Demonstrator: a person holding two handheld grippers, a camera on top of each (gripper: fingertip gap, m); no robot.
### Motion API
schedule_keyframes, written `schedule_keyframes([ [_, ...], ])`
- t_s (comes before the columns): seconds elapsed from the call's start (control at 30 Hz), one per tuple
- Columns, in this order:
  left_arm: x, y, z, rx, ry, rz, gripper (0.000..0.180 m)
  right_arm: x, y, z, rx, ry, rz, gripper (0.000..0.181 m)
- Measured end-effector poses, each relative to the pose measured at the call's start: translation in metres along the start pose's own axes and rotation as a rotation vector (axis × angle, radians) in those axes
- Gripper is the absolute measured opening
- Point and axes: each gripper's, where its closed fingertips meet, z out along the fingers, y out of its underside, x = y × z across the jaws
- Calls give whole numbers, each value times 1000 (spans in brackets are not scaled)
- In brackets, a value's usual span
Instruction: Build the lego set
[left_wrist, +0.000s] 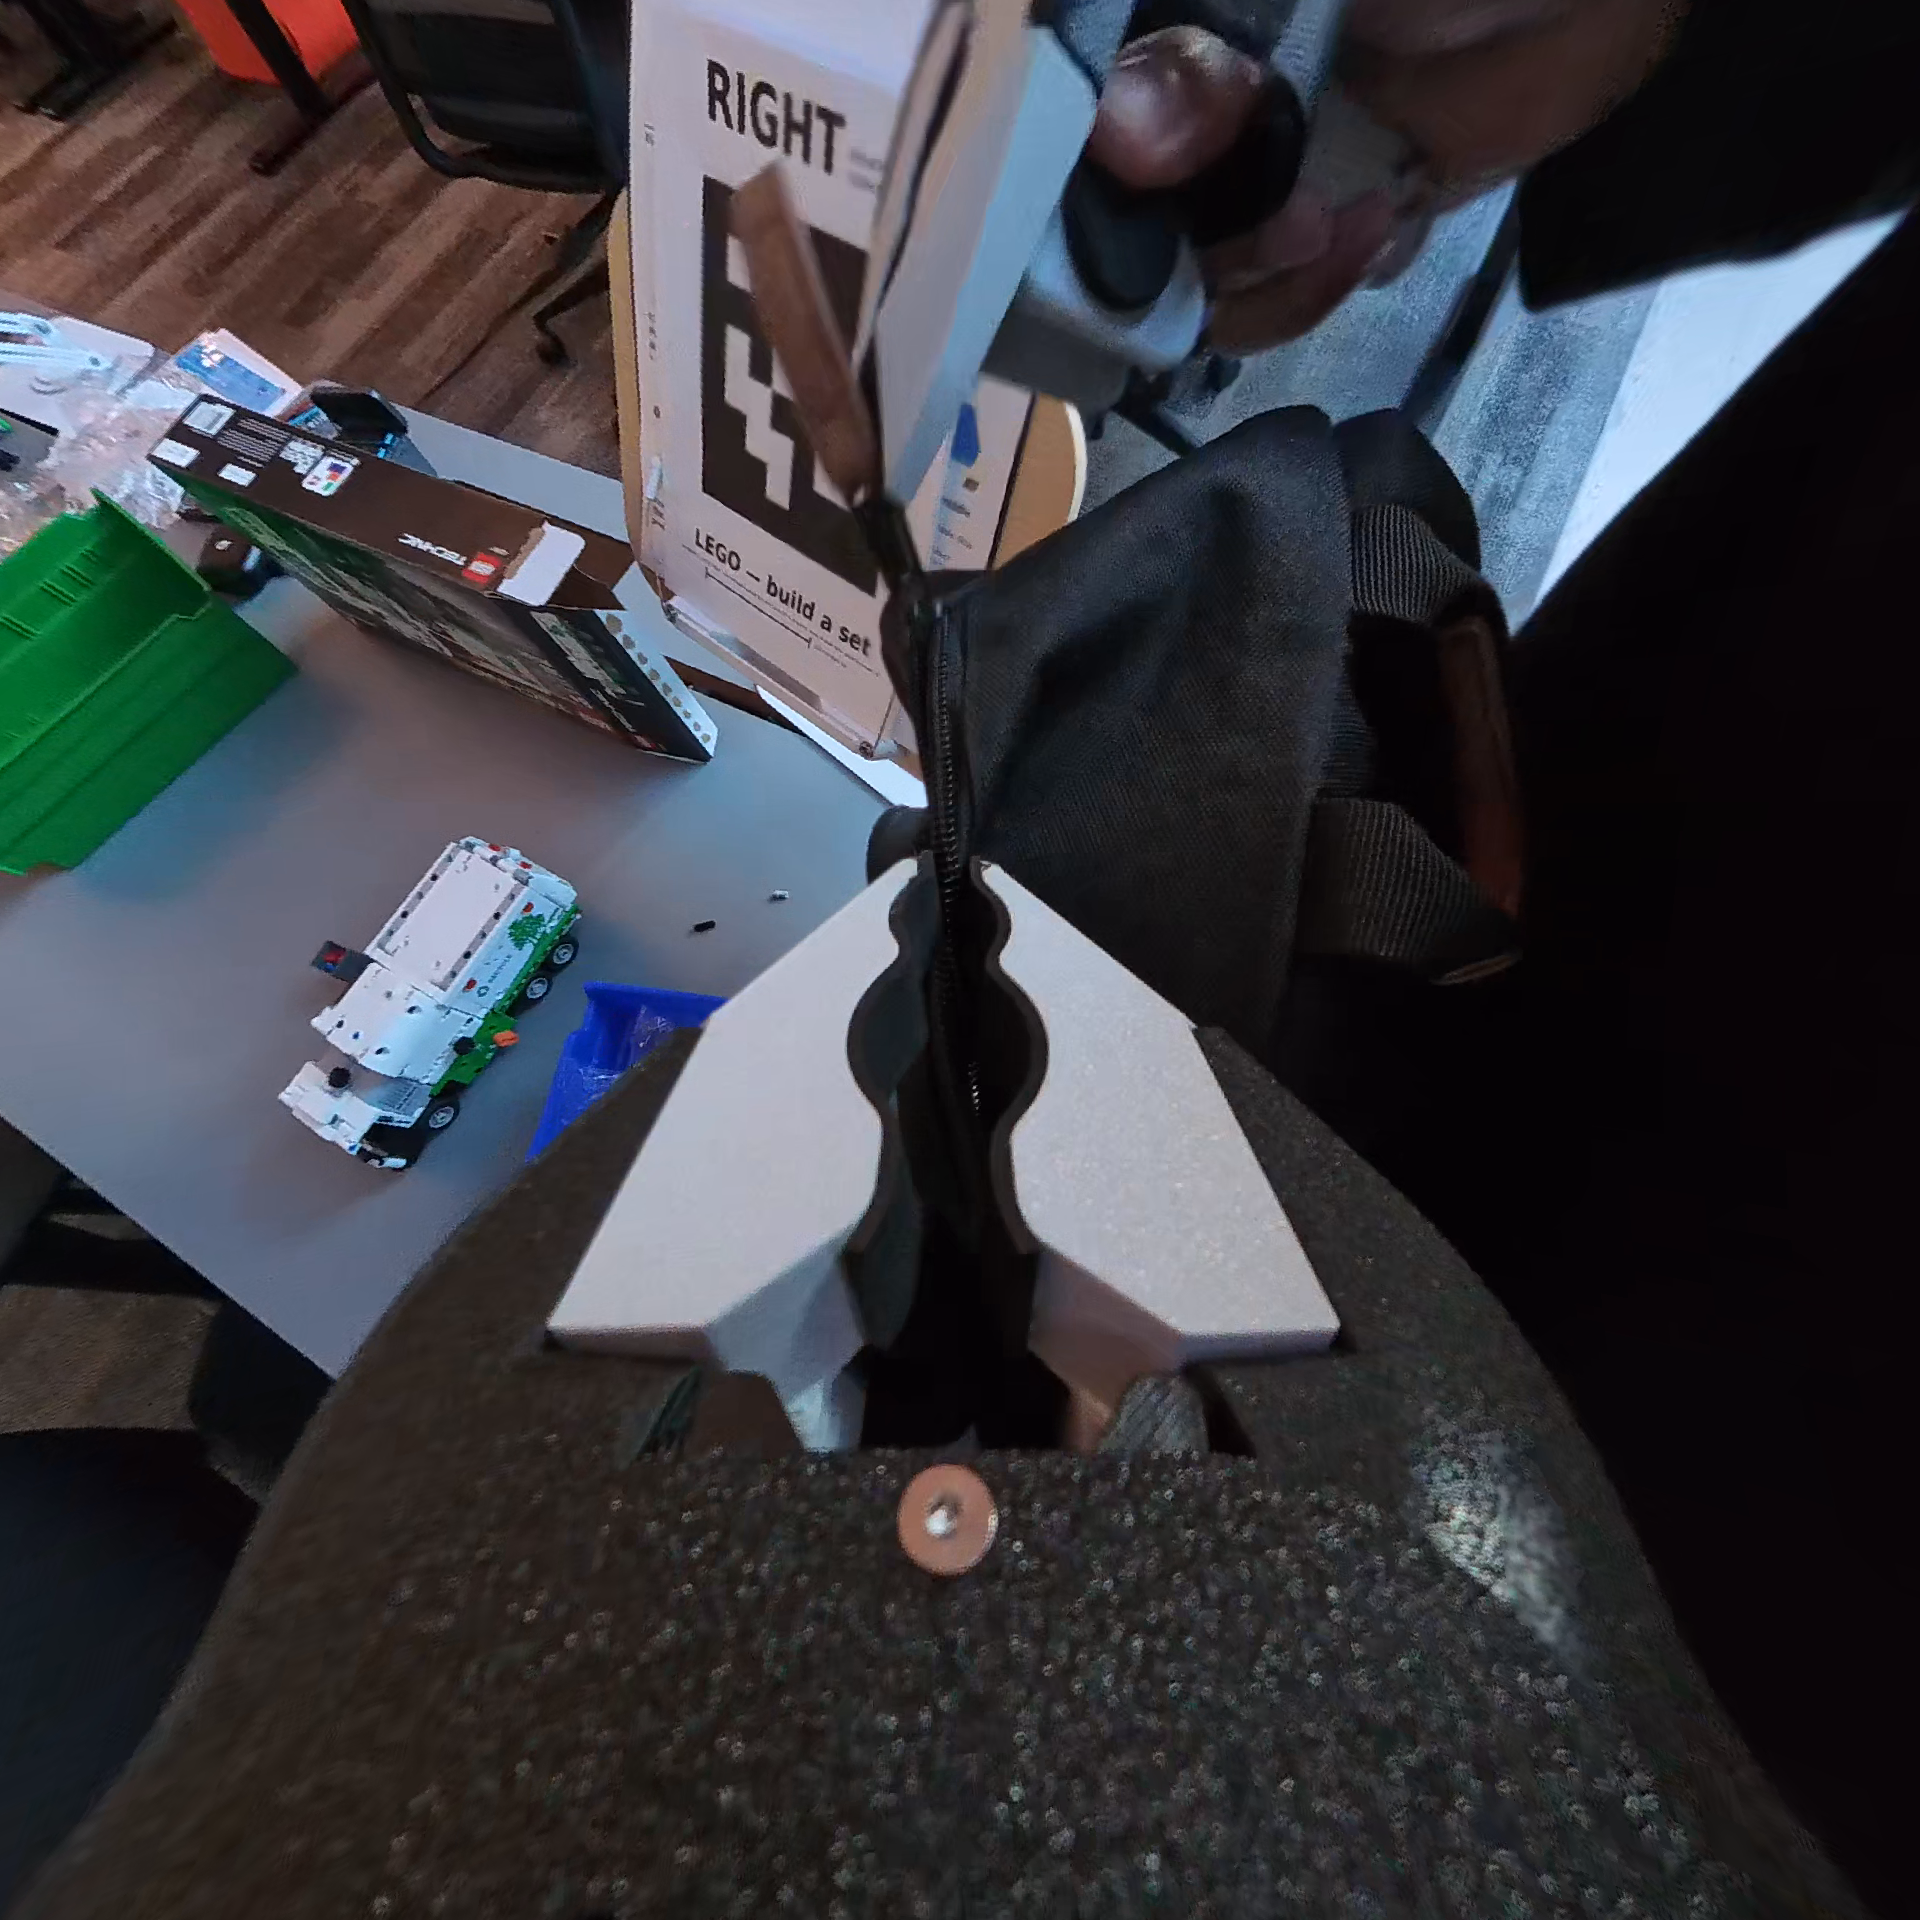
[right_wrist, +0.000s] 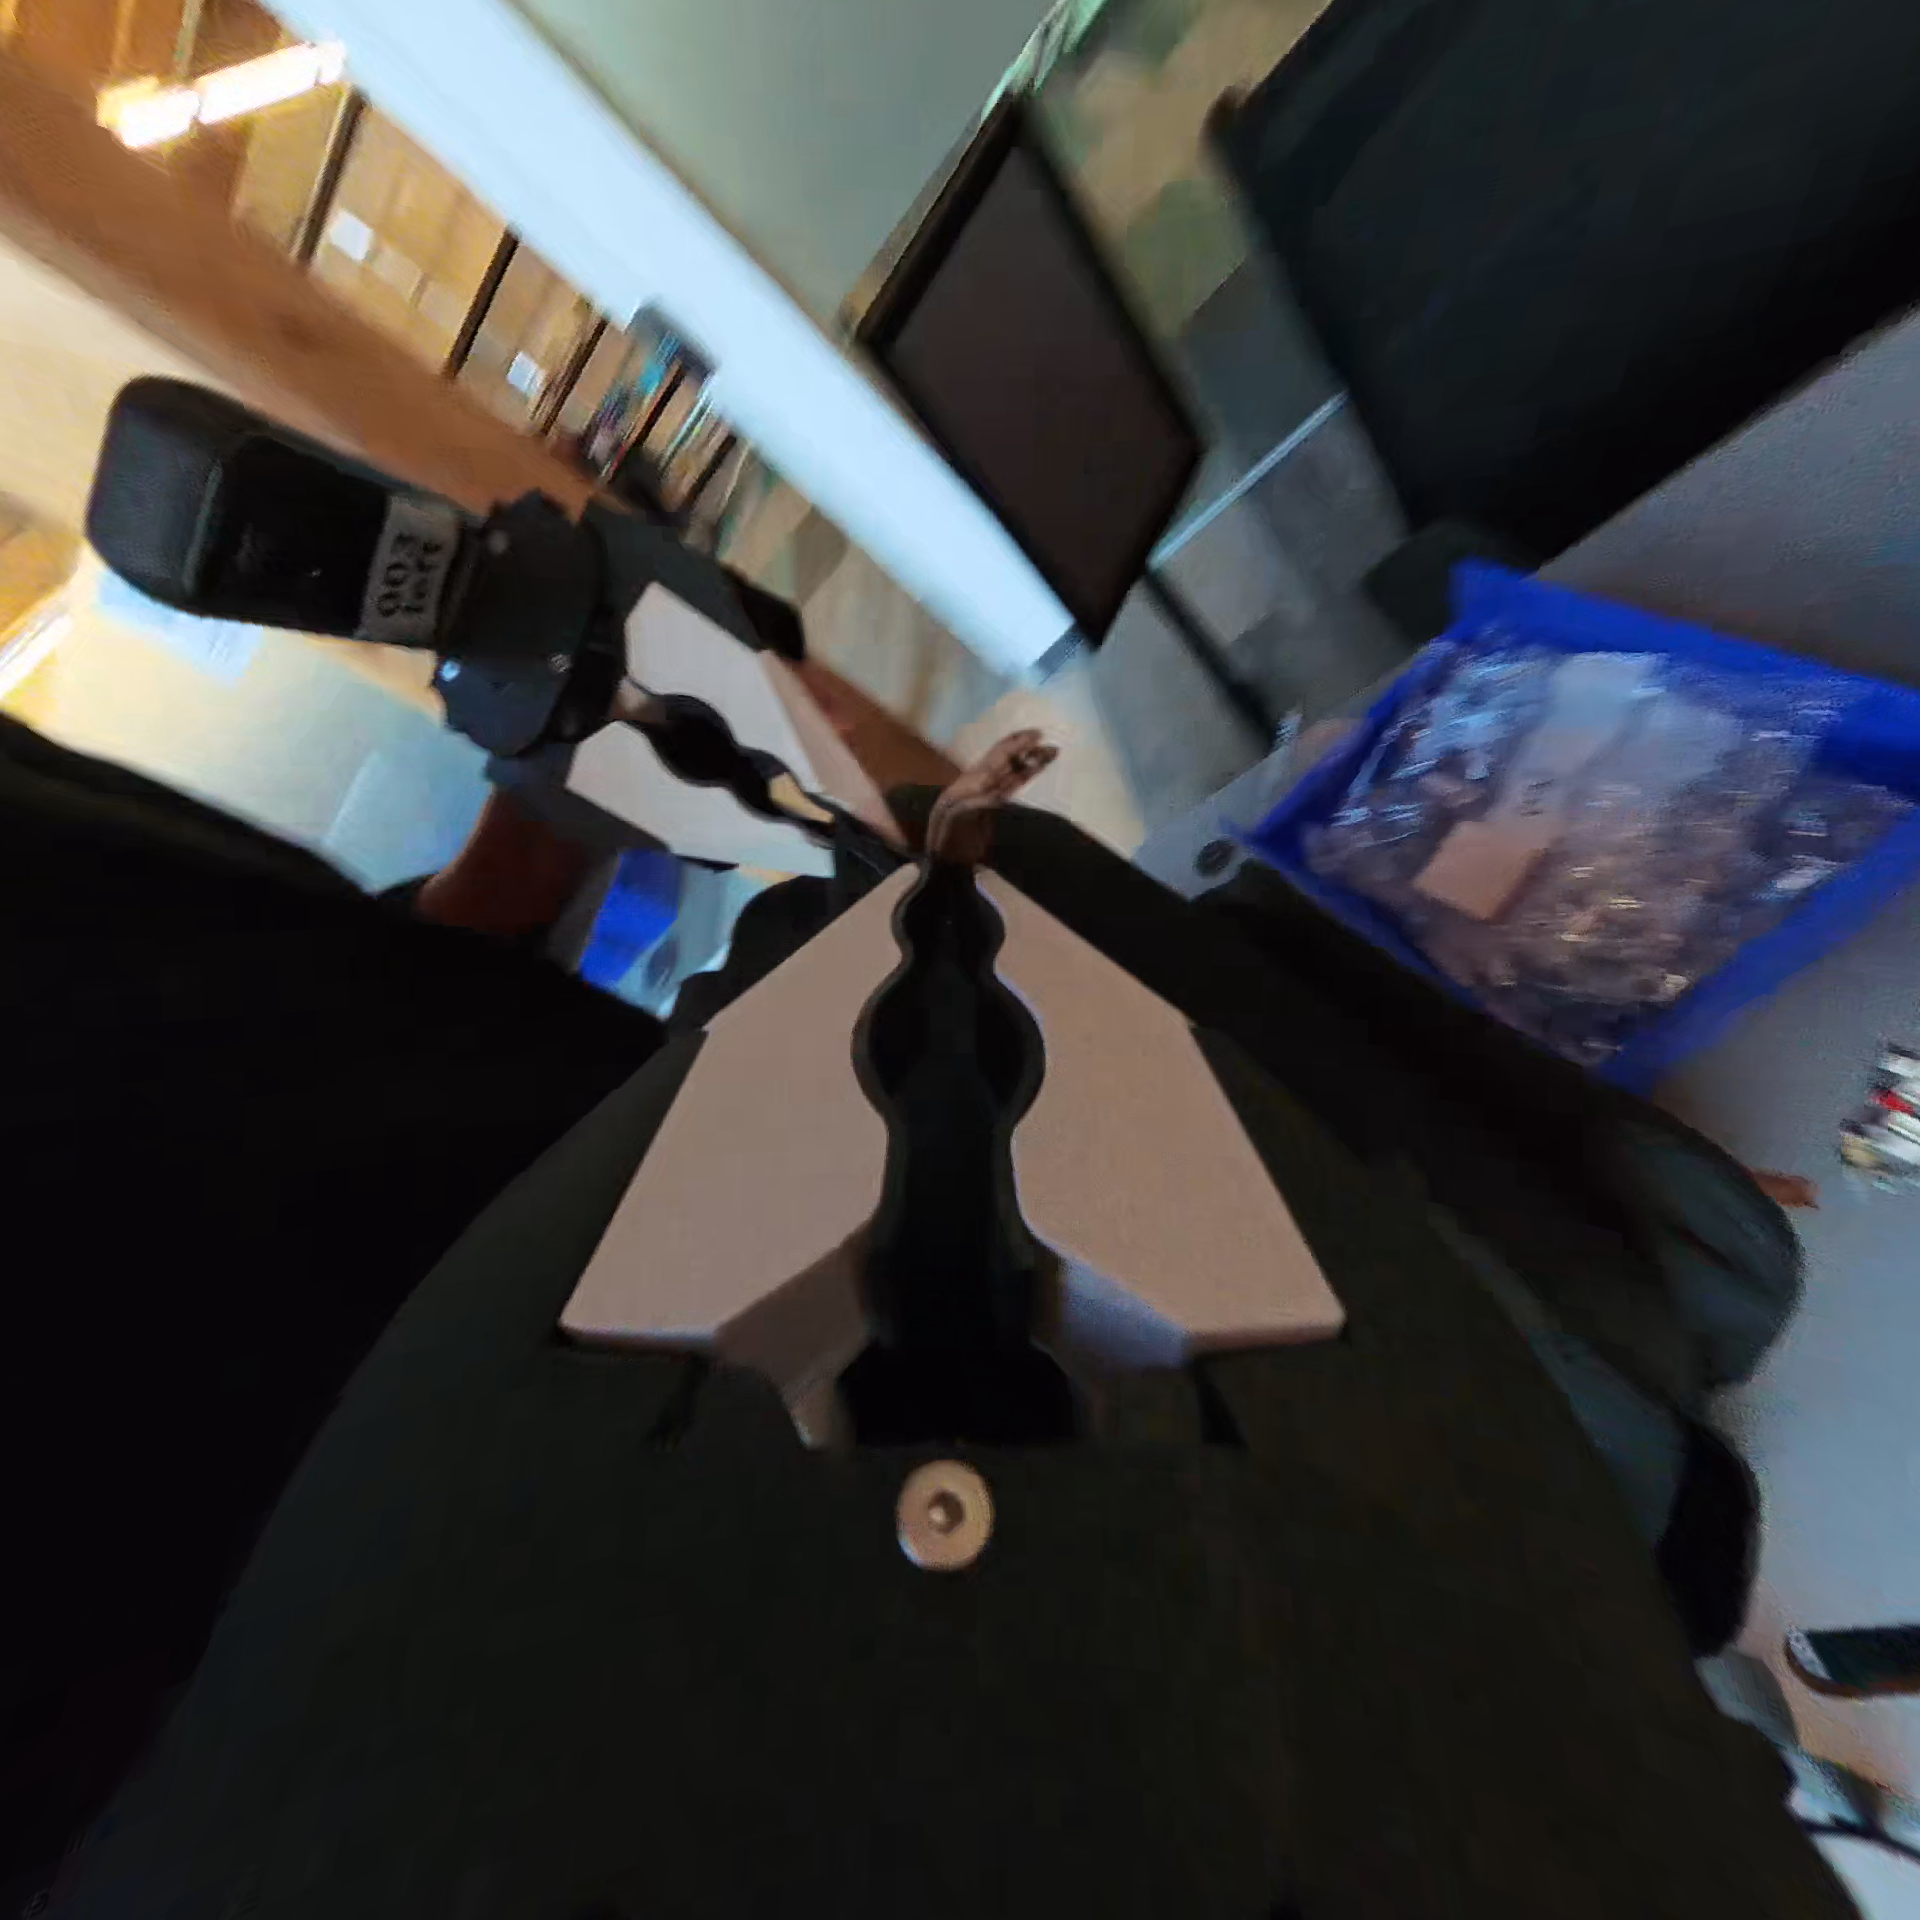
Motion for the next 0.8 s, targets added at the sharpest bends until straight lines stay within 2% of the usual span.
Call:
schedule_keyframes([
  [0.1,6,1,0,-20,34,1,1,18,14,-33,181,125,68,3],
  [0.23,15,2,-1,-59,83,23,0,51,53,-67,308,260,153,2],
  [0.37,22,5,-8,-98,120,38,0,93,101,-86,354,384,206,3],
  [0.47,21,6,-15,-127,129,45,1,131,140,-92,297,564,163,3],
  [0.53,22,8,-17,-143,134,45,1,155,161,-94,338,583,236,2],
  [0.6,22,8,-18,-160,132,46,1,192,201,-106,303,727,329,0],
  [0.63,23,9,-19,-170,130,46,1,205,219,-108,308,746,359,0],
  [0.73,24,9,-20,-192,117,42,1,211,233,-111,466,613,467,0],
  [0.8,25,9,-19,-210,108,51,1,201,227,-110,514,540,437,0],
])
